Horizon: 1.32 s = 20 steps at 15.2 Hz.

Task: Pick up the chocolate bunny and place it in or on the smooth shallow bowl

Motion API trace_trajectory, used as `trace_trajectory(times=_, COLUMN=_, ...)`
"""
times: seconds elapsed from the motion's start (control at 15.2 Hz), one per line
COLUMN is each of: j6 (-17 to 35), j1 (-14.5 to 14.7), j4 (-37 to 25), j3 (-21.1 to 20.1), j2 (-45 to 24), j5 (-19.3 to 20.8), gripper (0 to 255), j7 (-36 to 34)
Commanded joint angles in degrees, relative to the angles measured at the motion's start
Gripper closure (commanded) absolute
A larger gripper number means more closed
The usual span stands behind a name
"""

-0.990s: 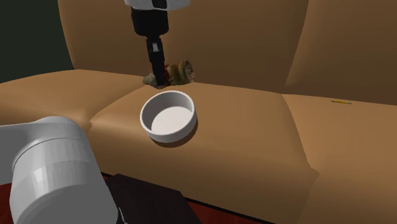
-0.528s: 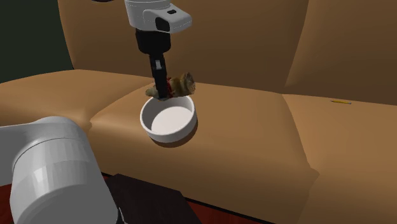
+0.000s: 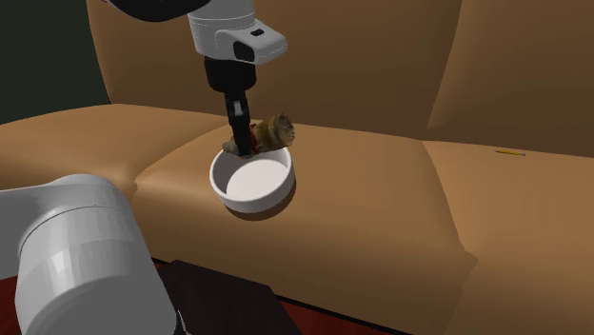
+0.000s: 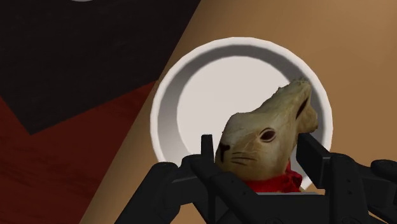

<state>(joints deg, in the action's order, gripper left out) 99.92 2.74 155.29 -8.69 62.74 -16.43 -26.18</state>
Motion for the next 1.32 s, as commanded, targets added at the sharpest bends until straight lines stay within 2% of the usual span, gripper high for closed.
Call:
trace_trajectory(times=0.0, j6=-0.1, j1=0.1, j4=0.2, j3=-0.1, j2=0.0, j5=0.0, gripper=255, j7=0.0)
trace_trajectory(times=0.07, j6=-0.1, j1=0.1, j4=0.2, j3=-0.1, j2=0.0, j5=0.0, gripper=255, j7=0.0)
trace_trajectory(times=0.13, j6=-0.1, j1=0.1, j4=0.2, j3=0.0, j2=0.0, j5=0.0, gripper=0, j7=0.0)
trace_trajectory(times=0.46, j6=-0.1, j1=0.1, j4=0.2, j3=-0.1, j2=0.0, j5=0.0, gripper=0, j7=0.0)
trace_trajectory(times=0.73, j6=-6.8, j1=-0.6, j4=-7.3, j3=2.0, j2=-0.9, j5=1.8, gripper=0, j7=-0.3)
trace_trajectory(times=1.25, j6=-6.8, j1=-0.6, j4=-7.3, j3=2.0, j2=-0.9, j5=1.8, gripper=0, j7=-0.3)
